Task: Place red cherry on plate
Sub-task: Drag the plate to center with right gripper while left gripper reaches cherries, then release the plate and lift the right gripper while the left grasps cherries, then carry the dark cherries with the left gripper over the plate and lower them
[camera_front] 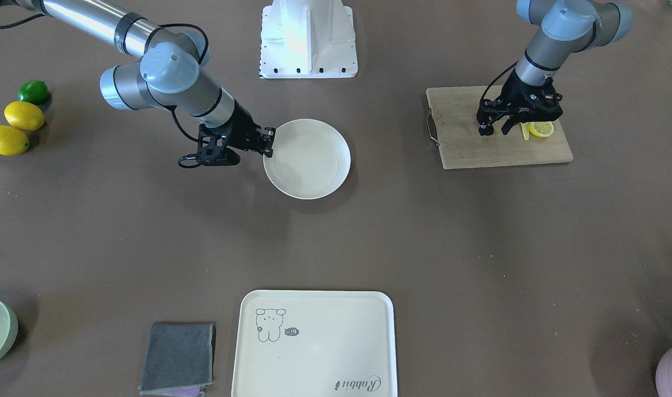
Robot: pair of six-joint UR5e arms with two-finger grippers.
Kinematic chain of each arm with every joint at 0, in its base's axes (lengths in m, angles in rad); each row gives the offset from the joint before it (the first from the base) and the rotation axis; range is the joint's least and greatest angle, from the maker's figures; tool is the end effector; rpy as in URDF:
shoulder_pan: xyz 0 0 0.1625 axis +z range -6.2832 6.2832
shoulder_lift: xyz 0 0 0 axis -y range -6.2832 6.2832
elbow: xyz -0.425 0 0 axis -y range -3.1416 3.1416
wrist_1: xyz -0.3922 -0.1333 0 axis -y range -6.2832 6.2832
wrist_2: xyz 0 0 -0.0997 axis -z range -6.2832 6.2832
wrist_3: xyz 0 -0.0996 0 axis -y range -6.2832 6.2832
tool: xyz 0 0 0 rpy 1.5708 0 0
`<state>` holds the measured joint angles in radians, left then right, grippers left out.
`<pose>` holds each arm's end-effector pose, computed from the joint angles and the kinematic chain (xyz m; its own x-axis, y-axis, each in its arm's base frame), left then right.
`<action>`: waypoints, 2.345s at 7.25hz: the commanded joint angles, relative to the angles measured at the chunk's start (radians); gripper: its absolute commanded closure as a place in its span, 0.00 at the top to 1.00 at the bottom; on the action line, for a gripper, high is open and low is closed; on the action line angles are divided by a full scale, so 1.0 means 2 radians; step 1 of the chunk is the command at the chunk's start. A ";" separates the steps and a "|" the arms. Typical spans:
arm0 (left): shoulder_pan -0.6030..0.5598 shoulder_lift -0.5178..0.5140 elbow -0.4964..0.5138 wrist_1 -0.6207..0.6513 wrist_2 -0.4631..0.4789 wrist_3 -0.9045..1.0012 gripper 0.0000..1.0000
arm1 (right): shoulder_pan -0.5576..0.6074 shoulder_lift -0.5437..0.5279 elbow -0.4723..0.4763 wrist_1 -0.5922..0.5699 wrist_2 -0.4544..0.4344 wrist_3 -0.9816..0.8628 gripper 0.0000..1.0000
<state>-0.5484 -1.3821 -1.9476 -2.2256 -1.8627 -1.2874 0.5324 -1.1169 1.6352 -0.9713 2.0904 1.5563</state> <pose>0.3236 -0.3203 0.4956 0.6334 -0.0732 -0.7703 0.1446 0.9892 0.0249 -0.5161 -0.4014 0.2984 0.3779 0.2080 0.9022 -0.0505 0.9776 -0.2043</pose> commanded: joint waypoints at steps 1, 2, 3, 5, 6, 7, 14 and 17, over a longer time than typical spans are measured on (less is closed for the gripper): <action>0.003 0.000 0.000 -0.001 -0.001 0.000 0.47 | 0.002 0.005 0.003 -0.003 -0.017 0.000 1.00; 0.006 0.000 0.000 -0.001 -0.001 0.000 0.37 | 0.013 0.005 0.004 -0.004 -0.015 0.000 1.00; 0.016 0.000 0.000 0.000 0.000 -0.001 0.33 | 0.023 0.004 0.004 -0.004 -0.012 0.000 1.00; 0.016 0.001 -0.003 -0.001 0.000 -0.001 0.22 | 0.039 -0.005 0.012 -0.006 -0.010 0.000 1.00; 0.016 0.001 -0.009 0.000 -0.001 -0.001 0.11 | 0.063 -0.018 0.024 -0.015 0.009 0.000 1.00; 0.013 -0.004 -0.022 0.001 -0.006 -0.001 0.10 | 0.106 -0.032 0.054 -0.065 0.039 -0.007 1.00; 0.008 -0.403 0.088 0.261 -0.024 -0.053 0.11 | 0.327 -0.263 0.090 -0.131 0.110 -0.451 1.00; 0.034 -0.451 0.158 0.237 0.009 -0.061 0.13 | 0.337 -0.284 0.087 -0.130 0.111 -0.482 1.00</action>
<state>-0.5092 -2.2590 -1.6799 -1.7182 -1.8897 -1.4037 1.2029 -1.6688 1.8113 -1.2344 2.3103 0.6092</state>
